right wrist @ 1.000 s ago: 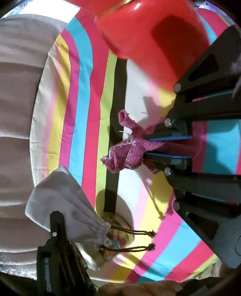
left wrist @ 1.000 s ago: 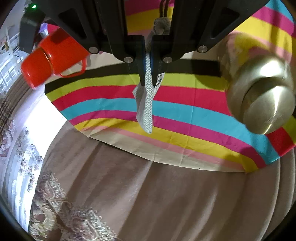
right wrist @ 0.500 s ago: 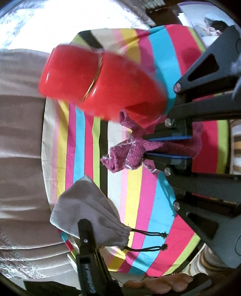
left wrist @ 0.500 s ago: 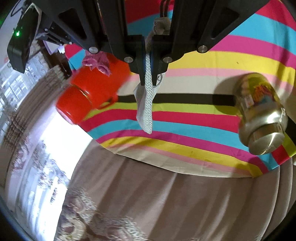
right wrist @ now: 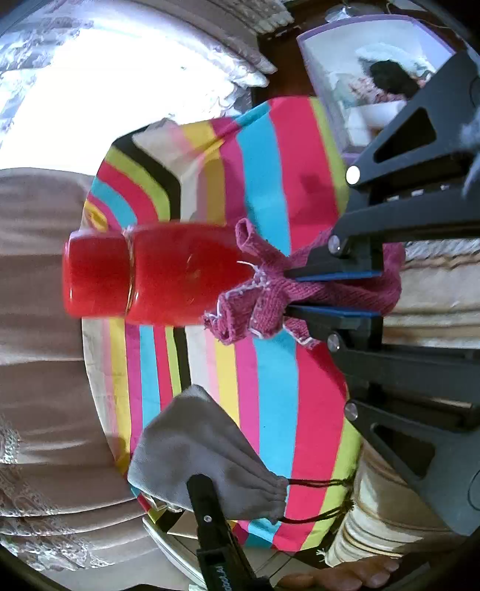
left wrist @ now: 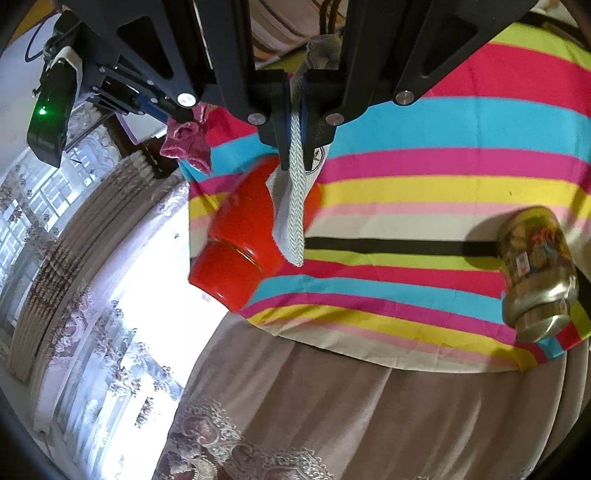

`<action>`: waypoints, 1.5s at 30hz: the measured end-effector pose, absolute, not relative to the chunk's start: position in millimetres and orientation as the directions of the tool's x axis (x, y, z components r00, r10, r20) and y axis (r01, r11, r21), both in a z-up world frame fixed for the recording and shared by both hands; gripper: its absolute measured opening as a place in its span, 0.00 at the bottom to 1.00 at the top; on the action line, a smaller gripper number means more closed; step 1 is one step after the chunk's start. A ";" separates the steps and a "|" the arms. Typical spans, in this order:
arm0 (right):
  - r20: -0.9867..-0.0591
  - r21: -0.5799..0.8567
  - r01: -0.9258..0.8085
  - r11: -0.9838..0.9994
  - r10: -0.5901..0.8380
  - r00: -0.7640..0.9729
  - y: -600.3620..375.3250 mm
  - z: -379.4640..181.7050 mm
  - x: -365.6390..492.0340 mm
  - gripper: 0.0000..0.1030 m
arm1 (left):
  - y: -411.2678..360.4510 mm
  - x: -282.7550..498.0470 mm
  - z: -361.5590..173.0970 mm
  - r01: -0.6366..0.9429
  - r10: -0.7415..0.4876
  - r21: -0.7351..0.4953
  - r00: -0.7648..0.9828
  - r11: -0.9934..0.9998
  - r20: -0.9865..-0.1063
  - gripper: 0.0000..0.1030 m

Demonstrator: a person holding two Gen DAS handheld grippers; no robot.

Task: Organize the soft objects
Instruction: 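Carry the grey bag and pink mitten into the white box and open both tools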

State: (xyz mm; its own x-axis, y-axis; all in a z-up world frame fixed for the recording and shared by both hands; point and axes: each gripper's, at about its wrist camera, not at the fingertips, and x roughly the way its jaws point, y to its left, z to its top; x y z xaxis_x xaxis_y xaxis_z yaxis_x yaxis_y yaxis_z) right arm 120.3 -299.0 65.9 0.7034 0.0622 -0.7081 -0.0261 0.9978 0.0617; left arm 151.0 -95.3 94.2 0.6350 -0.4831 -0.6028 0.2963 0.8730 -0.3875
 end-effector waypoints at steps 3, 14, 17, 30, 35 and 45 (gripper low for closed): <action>-0.705 0.063 -0.007 0.998 0.049 0.708 -313.7 67.4 100.0 0.14 | -105.4 136.7 93.9 0.308 -0.501 -0.399 0.620 0.864 -0.604 0.04; -0.684 0.060 0.087 0.994 -0.023 0.729 -374.6 76.5 34.3 0.14 | -172.8 88.4 104.0 0.407 -0.600 -0.441 0.545 0.800 -0.586 0.04; -0.680 0.061 0.130 0.990 -0.054 0.732 -396.9 76.0 18.4 0.14 | -192.4 79.2 104.9 0.436 -0.625 -0.448 0.519 0.780 -0.583 0.04; -0.688 0.026 0.320 0.947 -0.216 0.693 -481.1 65.0 -13.5 0.14 | -292.9 62.5 92.7 0.540 -0.701 -0.472 0.373 0.696 -0.607 0.04; -0.686 -0.010 0.380 0.925 -0.283 0.671 -505.1 64.8 -21.4 0.14 | -321.8 64.6 89.1 0.552 -0.712 -0.483 0.340 0.680 -0.615 0.04; -0.678 -0.022 0.439 0.898 -0.336 0.654 -533.8 68.9 -27.4 0.15 | -357.6 63.8 92.3 0.593 -0.722 -0.468 0.312 0.656 -0.617 0.04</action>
State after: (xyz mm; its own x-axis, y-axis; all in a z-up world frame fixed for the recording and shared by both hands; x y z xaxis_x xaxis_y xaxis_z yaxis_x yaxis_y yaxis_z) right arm -27.4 -533.8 68.9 0.6537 -0.3360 -0.6780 0.4388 0.8983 -0.0221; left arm 63.8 -357.6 92.3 0.3120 -0.7222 -0.6173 0.5928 0.6557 -0.4676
